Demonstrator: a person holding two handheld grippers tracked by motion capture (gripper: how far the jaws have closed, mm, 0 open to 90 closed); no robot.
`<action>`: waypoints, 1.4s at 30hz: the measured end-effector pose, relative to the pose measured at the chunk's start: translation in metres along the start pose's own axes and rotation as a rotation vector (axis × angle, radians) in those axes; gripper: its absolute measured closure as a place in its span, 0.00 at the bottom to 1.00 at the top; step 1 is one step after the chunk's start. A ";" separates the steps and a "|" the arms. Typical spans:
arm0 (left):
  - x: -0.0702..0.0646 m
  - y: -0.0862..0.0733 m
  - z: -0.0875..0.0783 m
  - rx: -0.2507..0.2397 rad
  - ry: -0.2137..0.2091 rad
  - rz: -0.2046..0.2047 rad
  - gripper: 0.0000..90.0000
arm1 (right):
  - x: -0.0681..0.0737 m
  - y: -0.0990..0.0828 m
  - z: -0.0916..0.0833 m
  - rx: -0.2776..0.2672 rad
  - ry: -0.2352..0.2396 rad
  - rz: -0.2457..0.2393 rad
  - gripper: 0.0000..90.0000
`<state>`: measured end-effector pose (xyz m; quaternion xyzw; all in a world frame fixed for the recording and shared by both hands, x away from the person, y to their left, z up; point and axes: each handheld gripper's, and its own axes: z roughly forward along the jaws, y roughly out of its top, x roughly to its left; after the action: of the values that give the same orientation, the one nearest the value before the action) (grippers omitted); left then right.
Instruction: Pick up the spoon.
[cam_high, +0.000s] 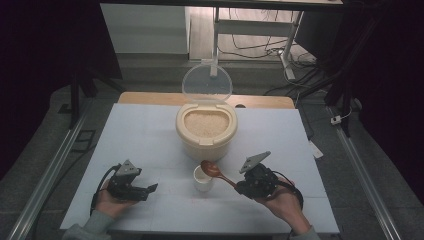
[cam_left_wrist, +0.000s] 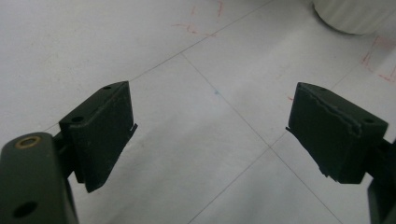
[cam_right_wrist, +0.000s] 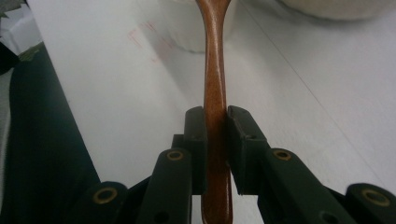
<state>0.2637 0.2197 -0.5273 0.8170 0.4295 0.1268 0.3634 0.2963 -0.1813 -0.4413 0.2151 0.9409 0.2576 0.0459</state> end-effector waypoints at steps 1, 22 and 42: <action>0.000 0.000 0.000 -0.001 0.000 0.001 0.16 | 0.000 0.000 0.000 0.000 0.000 0.000 0.87; -0.034 0.033 -0.033 -0.129 -0.050 0.135 0.20 | 0.008 0.033 0.019 0.028 0.038 -0.129 0.87; -0.089 0.101 -0.014 -0.017 -0.173 0.392 0.27 | 0.021 0.046 0.029 0.038 0.050 -0.216 0.87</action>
<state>0.2648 0.1186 -0.4371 0.8897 0.2284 0.1280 0.3741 0.3003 -0.1226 -0.4429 0.1067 0.9642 0.2385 0.0458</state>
